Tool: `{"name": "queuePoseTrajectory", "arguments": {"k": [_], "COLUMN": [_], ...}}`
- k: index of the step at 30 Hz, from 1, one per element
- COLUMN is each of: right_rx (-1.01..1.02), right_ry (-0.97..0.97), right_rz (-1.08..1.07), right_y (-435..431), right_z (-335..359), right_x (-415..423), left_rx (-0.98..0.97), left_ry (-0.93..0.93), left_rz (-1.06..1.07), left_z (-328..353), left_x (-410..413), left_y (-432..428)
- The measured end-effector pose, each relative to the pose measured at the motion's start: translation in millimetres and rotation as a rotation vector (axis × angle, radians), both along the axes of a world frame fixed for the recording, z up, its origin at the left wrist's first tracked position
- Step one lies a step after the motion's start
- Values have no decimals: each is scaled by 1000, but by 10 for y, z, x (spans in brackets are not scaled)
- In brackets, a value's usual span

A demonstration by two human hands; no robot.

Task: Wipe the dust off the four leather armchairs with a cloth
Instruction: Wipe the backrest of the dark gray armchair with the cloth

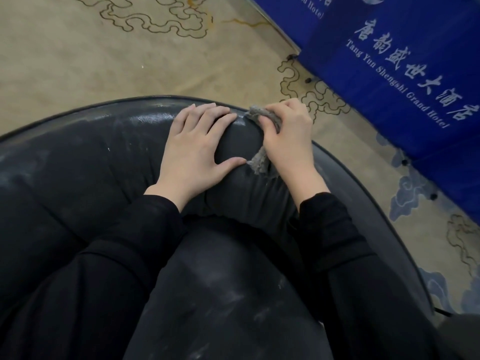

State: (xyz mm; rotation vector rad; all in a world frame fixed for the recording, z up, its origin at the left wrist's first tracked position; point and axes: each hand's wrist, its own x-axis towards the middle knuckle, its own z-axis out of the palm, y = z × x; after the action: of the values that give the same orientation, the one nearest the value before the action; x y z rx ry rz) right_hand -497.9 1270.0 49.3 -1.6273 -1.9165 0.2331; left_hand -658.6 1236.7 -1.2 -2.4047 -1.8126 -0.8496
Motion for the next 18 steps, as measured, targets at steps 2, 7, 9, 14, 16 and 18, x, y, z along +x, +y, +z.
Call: {"name": "queuePoseTrajectory", "arguments": {"k": [2, 7, 9, 14, 16, 18], "right_rx": [-27, -48, -50, -69, -68, -41], "right_ry": [13, 53, 73, 40, 34, 61], "right_rz": [-36, -242, -269, -124, -128, -179], "right_y": [5, -243, -243, -29, -73, -254], "right_z": [-9, -7, 20, 23, -15, -44], "right_x": [65, 446, 453, 200, 235, 371], "left_rx": [0, -4, -8, -6, -6, -5], "left_ry": [4, -12, -8, 10, 16, 15], "left_rz": [2, 7, 7, 12, 14, 16], "left_z": [-1, 1, 1, 0, 4, 9], "left_x": [-4, -1, 4, 7, 7, 11], "left_y": [0, -4, -3, -5, -6, -11]}}
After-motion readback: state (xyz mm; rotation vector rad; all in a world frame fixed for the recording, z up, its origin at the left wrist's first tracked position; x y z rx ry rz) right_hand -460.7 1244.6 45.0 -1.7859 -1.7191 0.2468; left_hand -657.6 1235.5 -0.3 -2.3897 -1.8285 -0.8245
